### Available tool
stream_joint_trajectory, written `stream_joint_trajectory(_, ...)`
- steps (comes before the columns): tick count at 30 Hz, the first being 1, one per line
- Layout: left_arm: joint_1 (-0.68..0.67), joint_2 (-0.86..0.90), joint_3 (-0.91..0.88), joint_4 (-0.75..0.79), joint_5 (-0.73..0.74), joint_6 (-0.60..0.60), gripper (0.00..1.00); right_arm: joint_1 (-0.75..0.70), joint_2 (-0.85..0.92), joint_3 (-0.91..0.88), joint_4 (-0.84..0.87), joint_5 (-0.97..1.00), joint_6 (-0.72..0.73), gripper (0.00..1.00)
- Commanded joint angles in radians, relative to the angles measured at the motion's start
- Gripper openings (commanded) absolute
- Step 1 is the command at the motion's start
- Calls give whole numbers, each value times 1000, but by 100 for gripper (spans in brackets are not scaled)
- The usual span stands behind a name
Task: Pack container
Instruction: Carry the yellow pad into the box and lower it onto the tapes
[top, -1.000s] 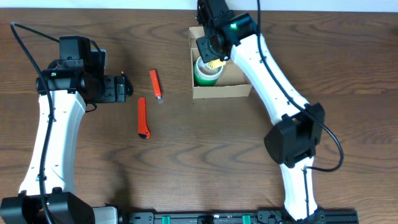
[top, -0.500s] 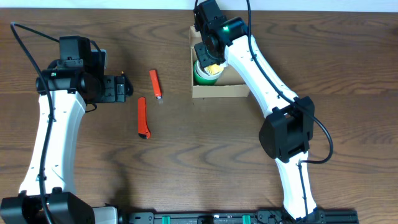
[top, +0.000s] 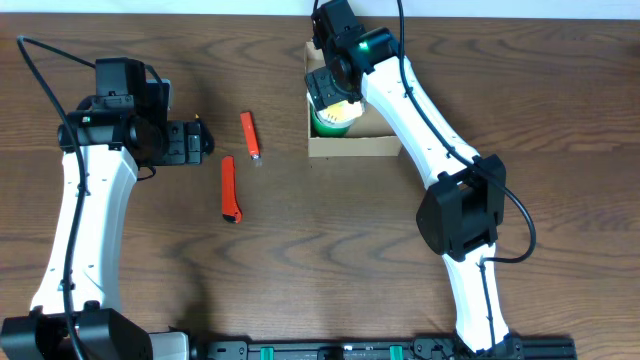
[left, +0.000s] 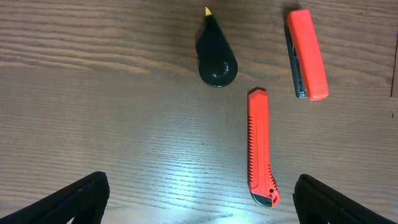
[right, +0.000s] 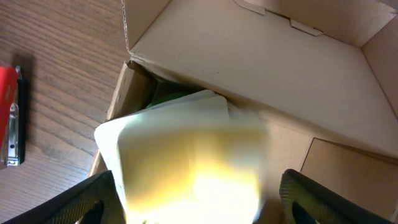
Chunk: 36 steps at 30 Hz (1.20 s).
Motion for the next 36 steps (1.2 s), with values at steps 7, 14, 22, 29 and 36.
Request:
stream_joint_trajectory(7, 7, 5, 18, -3, -7, 6, 95, -4, 14, 19, 2, 6, -34, 89)
stream_joint_trajectory(14, 7, 5, 18, -3, -7, 6, 95, -1, 14, 18, 0, -27, -33, 80)
stream_joint_trajectory(22, 7, 5, 18, -3, -7, 6, 95, 11, 14, 18, 2, -29, -33, 1)
stream_joint_trajectory(29, 7, 5, 18, -3, -7, 6, 95, 40, 14, 18, -11, -48, -33, 1)
stream_joint_trajectory(36, 7, 5, 18, -3, -7, 6, 95, 68, 14, 18, -11, -70, -34, 1)
